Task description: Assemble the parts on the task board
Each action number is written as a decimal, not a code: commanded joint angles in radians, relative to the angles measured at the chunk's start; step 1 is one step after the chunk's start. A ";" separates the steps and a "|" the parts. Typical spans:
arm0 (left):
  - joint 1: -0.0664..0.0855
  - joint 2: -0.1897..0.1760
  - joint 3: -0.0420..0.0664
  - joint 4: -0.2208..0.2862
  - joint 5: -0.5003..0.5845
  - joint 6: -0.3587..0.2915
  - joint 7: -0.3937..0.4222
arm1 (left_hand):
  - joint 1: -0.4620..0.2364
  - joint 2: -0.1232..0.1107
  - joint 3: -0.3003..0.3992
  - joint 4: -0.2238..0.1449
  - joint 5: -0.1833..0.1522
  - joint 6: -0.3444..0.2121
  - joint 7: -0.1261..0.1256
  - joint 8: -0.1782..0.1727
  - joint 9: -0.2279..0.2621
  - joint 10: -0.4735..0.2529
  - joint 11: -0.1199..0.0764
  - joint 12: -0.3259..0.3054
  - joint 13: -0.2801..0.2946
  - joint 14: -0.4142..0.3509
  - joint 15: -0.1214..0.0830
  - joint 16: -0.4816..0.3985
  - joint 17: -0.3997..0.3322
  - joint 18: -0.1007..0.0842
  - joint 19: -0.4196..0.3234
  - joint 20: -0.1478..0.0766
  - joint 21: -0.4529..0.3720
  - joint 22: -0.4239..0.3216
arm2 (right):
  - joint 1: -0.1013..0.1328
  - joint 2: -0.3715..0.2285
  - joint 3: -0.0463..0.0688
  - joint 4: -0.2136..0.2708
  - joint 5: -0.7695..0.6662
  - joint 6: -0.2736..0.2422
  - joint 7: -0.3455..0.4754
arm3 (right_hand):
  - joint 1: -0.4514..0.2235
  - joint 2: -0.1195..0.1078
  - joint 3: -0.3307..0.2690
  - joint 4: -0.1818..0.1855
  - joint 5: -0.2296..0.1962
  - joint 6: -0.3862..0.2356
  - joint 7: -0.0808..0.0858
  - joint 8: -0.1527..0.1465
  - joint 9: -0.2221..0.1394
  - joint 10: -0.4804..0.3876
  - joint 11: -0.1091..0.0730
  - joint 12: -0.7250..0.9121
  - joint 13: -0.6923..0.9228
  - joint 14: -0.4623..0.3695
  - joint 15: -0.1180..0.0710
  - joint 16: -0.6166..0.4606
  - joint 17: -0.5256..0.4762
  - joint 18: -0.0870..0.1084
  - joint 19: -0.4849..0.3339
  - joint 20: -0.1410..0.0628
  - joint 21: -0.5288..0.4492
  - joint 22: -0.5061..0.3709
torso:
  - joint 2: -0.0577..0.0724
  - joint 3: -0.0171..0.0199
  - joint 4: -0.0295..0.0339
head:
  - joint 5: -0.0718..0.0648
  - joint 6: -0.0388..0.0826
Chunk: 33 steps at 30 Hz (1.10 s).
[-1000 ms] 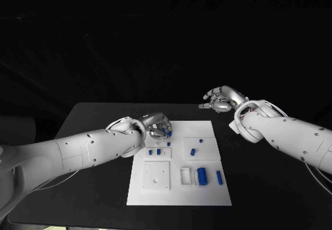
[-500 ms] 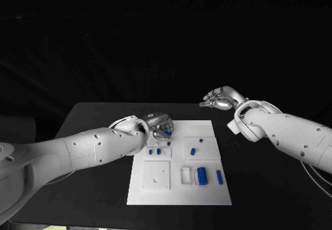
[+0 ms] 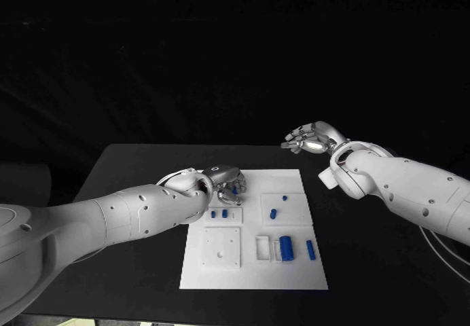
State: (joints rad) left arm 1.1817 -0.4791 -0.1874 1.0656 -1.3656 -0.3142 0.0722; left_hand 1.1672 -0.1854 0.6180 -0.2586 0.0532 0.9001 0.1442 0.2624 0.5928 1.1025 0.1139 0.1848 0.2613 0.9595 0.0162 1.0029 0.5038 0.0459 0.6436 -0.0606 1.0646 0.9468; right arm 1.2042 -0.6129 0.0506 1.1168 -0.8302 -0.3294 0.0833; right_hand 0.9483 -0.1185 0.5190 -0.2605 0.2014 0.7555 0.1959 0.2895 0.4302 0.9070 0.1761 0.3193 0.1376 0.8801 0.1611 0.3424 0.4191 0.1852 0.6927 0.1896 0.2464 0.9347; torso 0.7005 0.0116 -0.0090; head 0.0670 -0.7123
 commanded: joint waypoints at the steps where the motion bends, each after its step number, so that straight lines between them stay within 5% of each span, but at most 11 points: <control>1: -0.005 0.002 -0.002 -0.001 -0.022 0.027 0.012 | 0.001 -0.005 -0.007 0.000 -0.001 0.008 -0.001 0.003 -0.002 0.006 0.000 -0.002 -0.003 -0.005 -0.005 0.004 0.000 0.013 0.001 -0.025 0.002 0.001 | 0.000 0.004 0.000 -0.009 0.221 0.084 0.048 | 0.013 0.010 -0.005 -0.006 0.013 0.003 0.021 0.003 -0.005 -0.008 0.012 -0.036 -0.026 -0.027 0.008 -0.022 -0.015 -0.035 -0.117 0.014 -0.050 0.005 | 0.000 0.0002 0.0005 | 0.000 -0.001; 3: -0.007 0.002 -0.003 -0.003 -0.023 0.023 0.013 | 0.000 -0.003 -0.008 -0.001 -0.001 0.010 -0.001 0.003 -0.004 0.000 0.003 -0.009 -0.010 -0.011 -0.003 -0.001 -0.002 0.011 -0.004 -0.024 0.000 0.001 | 0.000 0.005 0.000 -0.012 0.257 0.097 0.059 | 0.020 0.021 -0.016 0.000 0.024 0.001 0.008 0.003 -0.009 -0.013 0.012 -0.090 -0.053 -0.075 0.027 -0.054 -0.032 -0.079 -0.222 0.020 -0.070 0.049 | 0.000 0.0002 0.0007 | -0.001 -0.002; 8: -0.009 0.003 -0.003 -0.005 -0.024 0.022 0.014 | 0.003 0.002 -0.006 -0.002 0.000 0.011 -0.001 0.002 -0.008 -0.008 0.008 -0.021 -0.020 -0.014 0.001 -0.005 -0.004 0.010 -0.007 -0.022 -0.003 0.000 | 0.000 0.007 0.000 -0.019 0.287 0.119 0.076 | 0.020 0.029 -0.025 0.011 0.028 0.011 -0.013 0.009 -0.016 -0.024 0.010 -0.167 -0.072 -0.163 0.047 -0.101 -0.053 -0.114 -0.287 0.011 -0.054 0.141 | 0.000 -0.0001 0.0011 | -0.001 -0.002; 16: -0.010 0.009 -0.003 -0.016 -0.028 0.022 0.010 | 0.009 0.011 -0.002 -0.004 0.001 0.012 0.000 0.001 -0.013 -0.015 0.012 -0.036 -0.032 -0.013 0.004 -0.007 -0.005 0.011 -0.008 -0.019 -0.003 0.000 | 0.000 0.010 0.000 -0.025 0.288 0.107 0.091 | 0.017 0.036 -0.004 -0.002 0.030 0.007 -0.031 0.007 -0.027 -0.076 0.017 -0.246 -0.071 -0.209 0.046 -0.109 -0.053 -0.065 -0.168 -0.001 -0.052 0.134 | -0.001 0.0003 -0.0001 | -0.002 -0.002; 19: -0.012 0.014 -0.003 -0.023 -0.034 0.038 0.005 | 0.011 0.014 0.000 -0.005 0.001 0.012 0.001 0.001 -0.015 -0.019 0.014 -0.043 -0.037 -0.013 0.005 -0.008 -0.005 0.012 -0.008 -0.018 -0.003 0.000 | 0.000 0.011 0.000 -0.032 0.288 0.124 0.095 | 0.015 0.038 -0.004 -0.002 0.037 -0.003 -0.021 0.002 -0.031 -0.056 0.025 -0.244 -0.067 -0.157 0.030 -0.076 -0.039 -0.067 -0.176 0.005 -0.072 0.127 | -0.001 0.0003 -0.0001 | -0.003 -0.002; 21: -0.015 0.017 -0.003 -0.027 -0.036 0.043 0.002 | 0.013 0.015 0.001 -0.005 0.002 0.013 0.000 0.001 -0.016 -0.020 0.014 -0.045 -0.039 -0.012 0.006 -0.008 -0.005 0.012 -0.008 -0.018 -0.003 0.000 | 0.000 0.011 0.000 -0.033 0.293 0.138 0.096 | 0.012 0.043 0.002 0.004 0.046 -0.009 -0.003 0.001 -0.032 0.009 0.037 -0.218 -0.057 -0.064 0.015 -0.026 -0.019 -0.048 -0.129 0.000 -0.061 0.127 | -0.001 0.0000 0.0003 | -0.002 -0.002; 24: -0.019 0.020 -0.003 -0.033 -0.039 0.046 -0.002 | 0.014 0.019 0.003 -0.004 0.002 0.013 0.000 0.001 -0.017 -0.020 0.015 -0.047 -0.041 -0.011 0.006 -0.007 -0.005 0.013 -0.007 -0.017 -0.003 0.000 | 0.000 0.013 0.000 -0.033 0.295 0.137 0.099 | 0.002 0.047 0.009 0.004 0.049 0.000 0.008 0.010 -0.030 0.051 0.029 -0.217 -0.060 -0.018 0.004 -0.009 -0.017 -0.025 -0.073 0.003 -0.067 0.107 | -0.001 0.0005 0.0003 | -0.002 -0.002; 33: -0.037 0.031 -0.003 -0.053 -0.040 0.030 -0.007 | 0.021 0.025 0.009 -0.006 0.003 0.010 0.002 -0.002 -0.022 -0.014 0.015 -0.052 -0.047 -0.004 0.005 -0.002 -0.003 0.015 -0.002 -0.017 0.001 0.001 | 0.000 0.014 0.000 -0.034 0.303 0.138 0.101 | -0.006 0.045 0.008 -0.001 0.050 -0.008 0.014 0.008 -0.033 0.057 0.031 -0.236 -0.069 -0.028 0.012 -0.026 -0.029 -0.015 -0.060 0.011 -0.090 0.086 | -0.001 0.0001 0.0021 | -0.004 -0.003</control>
State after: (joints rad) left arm 1.1471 -0.4517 -0.1905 1.0159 -1.3962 -0.2863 0.0681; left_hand 1.1869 -0.1657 0.6207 -0.2667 0.0532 0.9073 0.1444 0.2625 0.5719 1.0895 0.1265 0.1383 0.2156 0.9523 0.0198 0.9989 0.4997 0.0528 0.6435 -0.0604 1.0646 0.9469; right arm 1.2041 -0.5997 0.0505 1.0817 -0.5365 -0.2167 0.1658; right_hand 0.9480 -0.0762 0.5248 -0.2579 0.2450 0.7514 0.1931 0.2951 0.3976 0.9581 0.2035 0.0888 0.0702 0.8550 0.1726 0.3224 0.3905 0.1549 0.6271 0.1963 0.1598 1.0211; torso 0.6998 0.0118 -0.0078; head 0.0641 -0.7146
